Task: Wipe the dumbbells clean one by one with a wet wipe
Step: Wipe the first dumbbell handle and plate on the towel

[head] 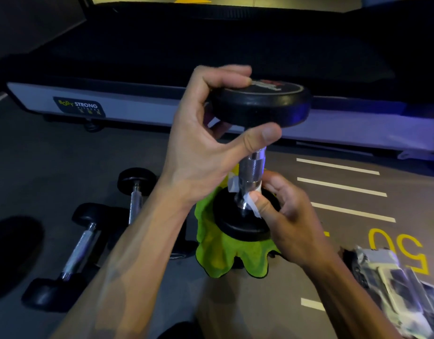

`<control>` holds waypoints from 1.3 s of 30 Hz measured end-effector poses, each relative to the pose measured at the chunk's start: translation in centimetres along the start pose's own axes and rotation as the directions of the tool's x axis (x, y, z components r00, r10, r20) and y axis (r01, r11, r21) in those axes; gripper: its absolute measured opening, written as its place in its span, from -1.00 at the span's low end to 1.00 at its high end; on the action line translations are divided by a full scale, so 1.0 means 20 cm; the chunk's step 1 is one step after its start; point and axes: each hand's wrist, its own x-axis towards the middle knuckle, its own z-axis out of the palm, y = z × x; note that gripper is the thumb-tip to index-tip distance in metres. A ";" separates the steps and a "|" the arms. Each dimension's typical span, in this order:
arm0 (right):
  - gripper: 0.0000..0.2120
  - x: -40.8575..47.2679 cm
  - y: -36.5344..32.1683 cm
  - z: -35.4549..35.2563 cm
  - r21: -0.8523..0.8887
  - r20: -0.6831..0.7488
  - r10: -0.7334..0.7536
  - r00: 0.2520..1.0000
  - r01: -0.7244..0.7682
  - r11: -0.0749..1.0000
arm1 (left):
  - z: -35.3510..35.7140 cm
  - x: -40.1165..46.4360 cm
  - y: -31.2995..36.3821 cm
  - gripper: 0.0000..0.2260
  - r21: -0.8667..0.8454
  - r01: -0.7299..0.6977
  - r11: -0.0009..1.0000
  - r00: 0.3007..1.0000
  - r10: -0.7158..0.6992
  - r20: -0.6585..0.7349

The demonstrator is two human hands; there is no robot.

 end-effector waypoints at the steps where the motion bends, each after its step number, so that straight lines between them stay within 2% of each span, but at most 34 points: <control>1: -0.74 0.01 0.00 -0.01 -0.010 -0.019 0.002 1.000 -0.002 1.000 | 0.01 0.01 0.00 -0.58 -0.002 -0.001 1.000 1.000 0.001 0.020; 6: -0.84 0.02 0.00 0.00 -0.075 -0.145 -0.001 0.989 -0.010 0.997 | -0.04 0.03 -0.04 -0.68 0.195 0.015 0.981 0.996 -0.033 0.087; 9: -0.83 0.01 -0.01 0.00 -0.083 -0.215 0.058 0.975 -0.077 0.994 | -0.09 0.04 -0.05 -0.69 0.243 0.037 0.969 0.993 -0.064 0.104; 14: -0.84 0.01 -0.05 -0.02 -0.141 -0.202 0.122 0.972 -0.152 0.978 | -0.11 0.05 -0.05 -0.71 0.278 0.029 0.960 0.992 -0.062 0.112; 19: -0.85 0.05 -0.11 -0.01 -0.188 -0.315 0.072 0.946 -0.137 0.973 | -0.08 0.07 -0.07 -0.73 0.266 0.023 0.964 0.991 -0.056 0.119; 24: -0.84 0.19 -0.22 0.01 -0.145 -0.443 -0.014 0.896 -0.056 0.988 | -0.08 0.08 -0.08 -0.72 0.288 0.009 0.957 0.994 -0.040 0.101; 27: -0.80 0.15 -0.19 0.02 -0.168 -0.412 0.009 0.911 -0.085 0.982 | -0.09 0.07 -0.08 -0.72 0.276 0.020 0.961 0.993 -0.051 0.104; 31: -0.79 0.02 -0.11 0.00 -0.303 -0.265 0.125 0.956 -0.206 0.930 | -0.09 0.08 -0.08 -0.72 0.251 0.024 0.968 0.991 -0.055 0.119; 33: -0.75 0.00 -0.10 -0.03 -0.351 -0.251 0.148 0.957 -0.232 0.907 | -0.08 0.08 -0.08 -0.72 0.243 0.022 0.970 0.991 -0.054 0.125; 36: -0.73 0.00 -0.13 -0.04 -0.424 -0.299 0.118 0.947 -0.243 0.872 | -0.07 0.07 -0.08 -0.72 0.234 0.026 0.972 0.989 -0.059 0.134; 39: -0.72 -0.01 -0.15 -0.01 -0.491 -0.322 0.029 0.946 -0.193 0.850 | -0.08 0.07 -0.08 -0.72 0.235 0.030 0.972 0.991 -0.060 0.119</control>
